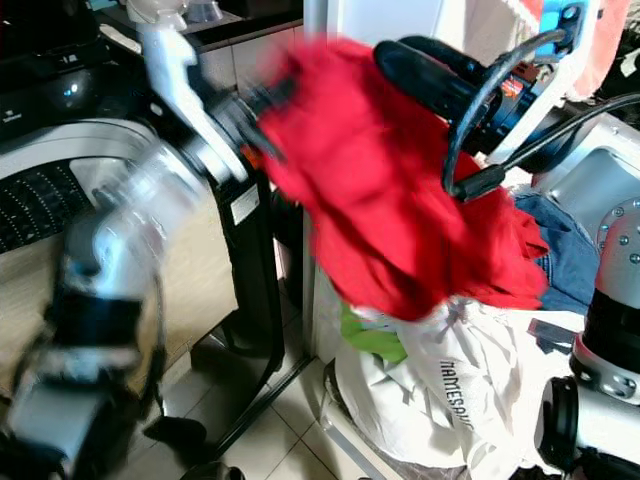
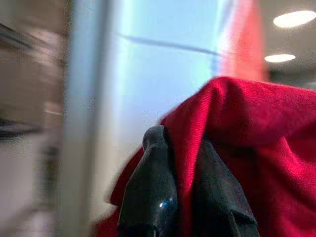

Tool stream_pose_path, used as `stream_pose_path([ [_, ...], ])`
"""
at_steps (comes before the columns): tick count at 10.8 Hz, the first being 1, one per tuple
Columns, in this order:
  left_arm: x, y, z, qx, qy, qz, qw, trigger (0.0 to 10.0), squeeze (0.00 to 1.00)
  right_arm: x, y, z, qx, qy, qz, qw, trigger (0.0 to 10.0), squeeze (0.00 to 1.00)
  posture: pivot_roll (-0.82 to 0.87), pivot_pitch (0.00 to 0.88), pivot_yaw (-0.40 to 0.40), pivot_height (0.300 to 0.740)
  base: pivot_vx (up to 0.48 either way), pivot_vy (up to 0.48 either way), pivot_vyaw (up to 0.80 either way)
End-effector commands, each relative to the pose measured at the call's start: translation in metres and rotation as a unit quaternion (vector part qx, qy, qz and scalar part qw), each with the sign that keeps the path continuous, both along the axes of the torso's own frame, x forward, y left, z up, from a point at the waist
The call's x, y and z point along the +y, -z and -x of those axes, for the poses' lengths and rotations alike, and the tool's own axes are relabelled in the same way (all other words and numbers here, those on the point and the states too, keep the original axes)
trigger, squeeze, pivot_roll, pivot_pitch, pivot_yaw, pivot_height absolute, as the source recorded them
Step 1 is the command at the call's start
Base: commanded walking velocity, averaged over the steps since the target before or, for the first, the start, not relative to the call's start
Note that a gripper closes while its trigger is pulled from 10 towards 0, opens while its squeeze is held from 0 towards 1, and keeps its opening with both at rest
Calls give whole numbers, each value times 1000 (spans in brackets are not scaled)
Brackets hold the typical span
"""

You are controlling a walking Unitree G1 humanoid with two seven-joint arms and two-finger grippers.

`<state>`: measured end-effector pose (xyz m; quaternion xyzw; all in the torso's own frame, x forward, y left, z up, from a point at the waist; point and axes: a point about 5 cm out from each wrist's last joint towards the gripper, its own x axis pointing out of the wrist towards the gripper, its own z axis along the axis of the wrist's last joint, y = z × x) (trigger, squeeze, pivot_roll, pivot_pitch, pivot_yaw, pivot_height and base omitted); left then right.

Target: Clothes washing

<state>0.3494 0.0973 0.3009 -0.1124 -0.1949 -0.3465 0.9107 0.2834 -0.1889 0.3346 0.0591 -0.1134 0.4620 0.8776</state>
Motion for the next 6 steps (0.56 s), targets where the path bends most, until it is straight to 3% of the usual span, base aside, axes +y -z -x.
stream_pose_path([
  [1, 45, -44, -5, -78, -113, 27, 990, 0, 0, 1, -1, 4, -11, -1, 10, 1000, 10000, 0, -91, 0, 33, 740, 0, 0, 0],
  [2, 75, -74, -5, -123, -182, 31, 975, 0, 0, 2, 0, 4, -11, 3, 11, 1000, 10000, 0, -89, 0, 34, 740, 0, 0, 0],
  [3, 129, -127, 10, -210, -330, 14, 920, 0, 0, 2, 0, 4, -14, 8, 10, 1000, 10000, 0, -88, 0, 36, 740, 0, 0, 0],
  [4, 176, -172, 42, -288, -463, -25, 838, 0, 0, 2, 0, 4, -16, 13, 8, 1000, 10000, 0, -82, 0, 36, 740, 0, 0, 0],
  [5, 183, -176, 42, -281, -474, -76, 831, 0, 0, 4, 3, 4, -14, 10, 13, 1000, 10000, 0, -69, 0, 29, 740, 0, 0, 0],
  [6, 183, -139, 14, -194, -455, -152, 856, 0, 0, 15, 12, 4, -3, -4, 36, 999, 10000, 0, -64, 0, 24, 740, 0, 0, 0],
])
